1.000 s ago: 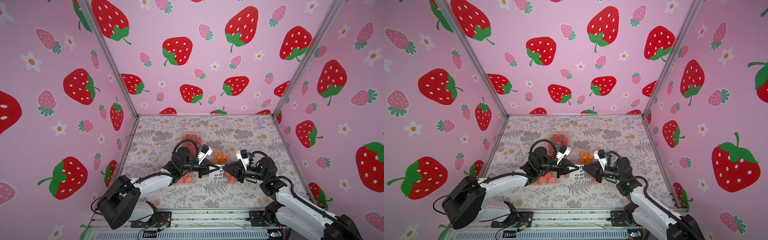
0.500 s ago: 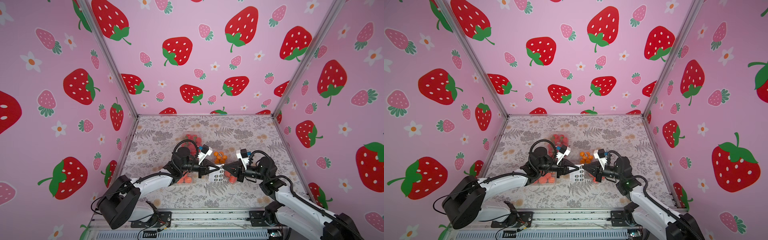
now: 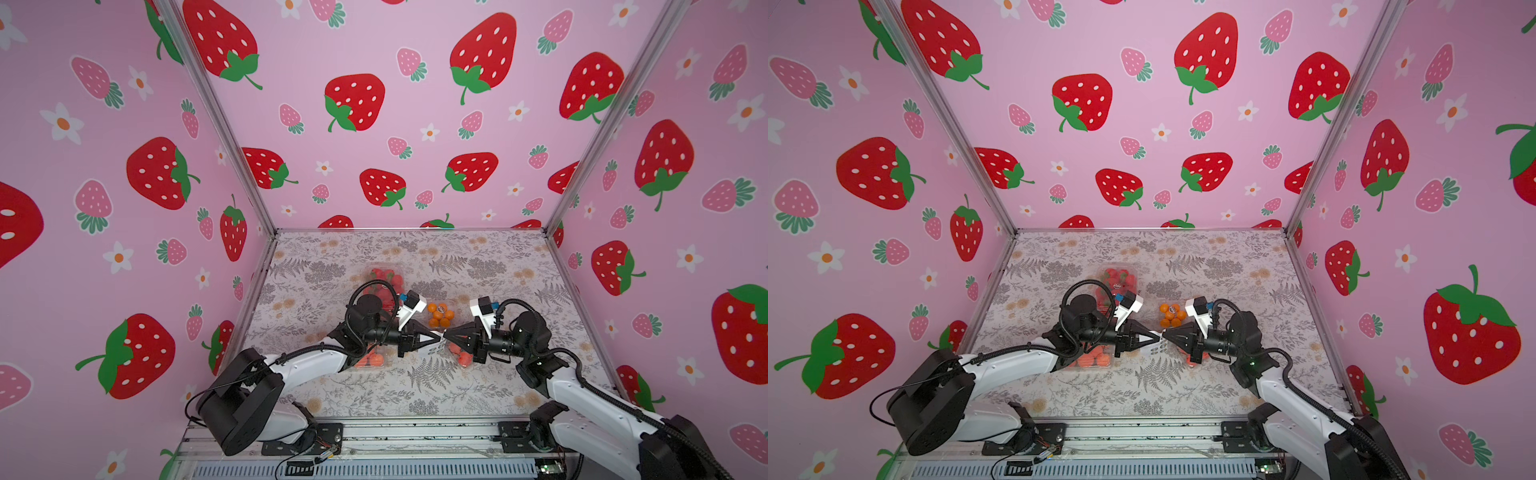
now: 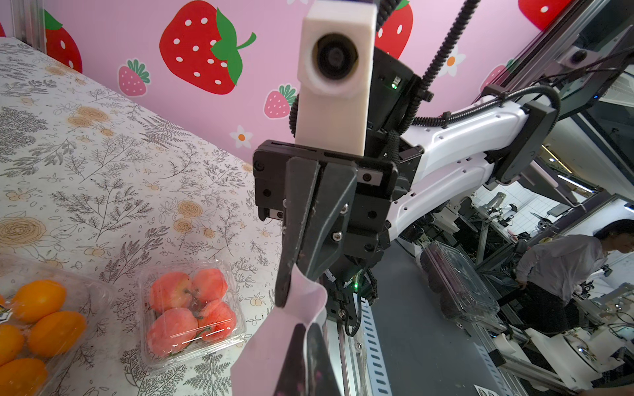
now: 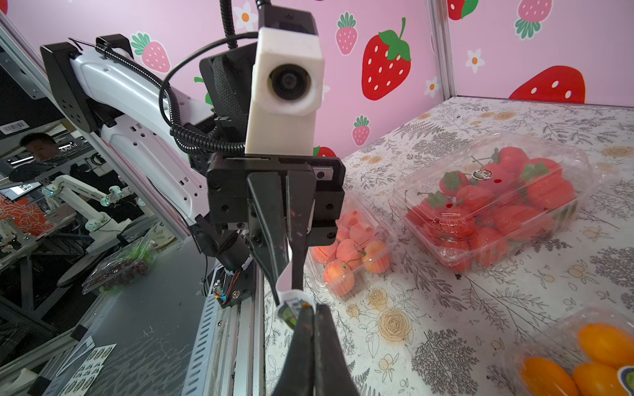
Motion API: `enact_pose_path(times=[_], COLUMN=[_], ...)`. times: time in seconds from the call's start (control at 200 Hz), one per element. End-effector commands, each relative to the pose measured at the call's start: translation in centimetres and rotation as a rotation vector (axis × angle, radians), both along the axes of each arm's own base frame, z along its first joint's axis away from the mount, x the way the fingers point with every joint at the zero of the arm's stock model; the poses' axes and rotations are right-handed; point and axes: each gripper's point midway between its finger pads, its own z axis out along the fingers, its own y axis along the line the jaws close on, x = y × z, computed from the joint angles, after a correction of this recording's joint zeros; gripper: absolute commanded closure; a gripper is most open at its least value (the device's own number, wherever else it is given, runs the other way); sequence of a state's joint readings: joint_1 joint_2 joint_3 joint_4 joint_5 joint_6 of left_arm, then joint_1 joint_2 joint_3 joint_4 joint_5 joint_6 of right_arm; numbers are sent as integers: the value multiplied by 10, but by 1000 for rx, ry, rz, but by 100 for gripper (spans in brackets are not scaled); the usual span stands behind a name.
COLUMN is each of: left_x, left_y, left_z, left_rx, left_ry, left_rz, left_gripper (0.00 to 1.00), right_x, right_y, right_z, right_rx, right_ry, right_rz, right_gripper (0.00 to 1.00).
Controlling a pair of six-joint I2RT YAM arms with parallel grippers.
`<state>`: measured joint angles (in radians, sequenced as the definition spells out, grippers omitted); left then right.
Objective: Label fruit boxes
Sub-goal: Adjust the label sticker.
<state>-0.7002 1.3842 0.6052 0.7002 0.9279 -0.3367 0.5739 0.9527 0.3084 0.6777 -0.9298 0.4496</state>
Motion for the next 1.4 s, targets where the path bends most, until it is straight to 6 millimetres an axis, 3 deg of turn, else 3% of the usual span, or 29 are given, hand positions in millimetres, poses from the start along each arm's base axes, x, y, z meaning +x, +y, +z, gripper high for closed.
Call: enact_pose_path(times=[0.0, 0.36, 0.465, 1.025, 1.16, 1.19, 1.395], left_x=[8, 11, 11, 7, 6, 6, 3], left_y=[-1, 3, 4, 10, 9, 9, 7], left_z=[6, 6, 5, 9, 10, 11, 10], left_rx=[-20, -21, -16, -21, -29, -32, -35], left_ry=[-39, -40, -35, -50, -47, -46, -38], left_rz=[21, 49, 53, 75, 67, 63, 32], left_gripper=[100, 100, 100, 100, 100, 100, 100], right_x=[-11, -10, -14, -11, -14, -11, -6], right_y=[0, -1, -4, -1, -1, 2, 6], right_z=[12, 2, 11, 8, 11, 4, 3], right_rx=[42, 14, 32, 16, 25, 9, 4], right_ry=[-51, -36, -64, -52, -62, -37, -27], right_rz=[49, 22, 22, 27, 48, 53, 61], right_gripper=[100, 100, 100, 100, 93, 90, 88])
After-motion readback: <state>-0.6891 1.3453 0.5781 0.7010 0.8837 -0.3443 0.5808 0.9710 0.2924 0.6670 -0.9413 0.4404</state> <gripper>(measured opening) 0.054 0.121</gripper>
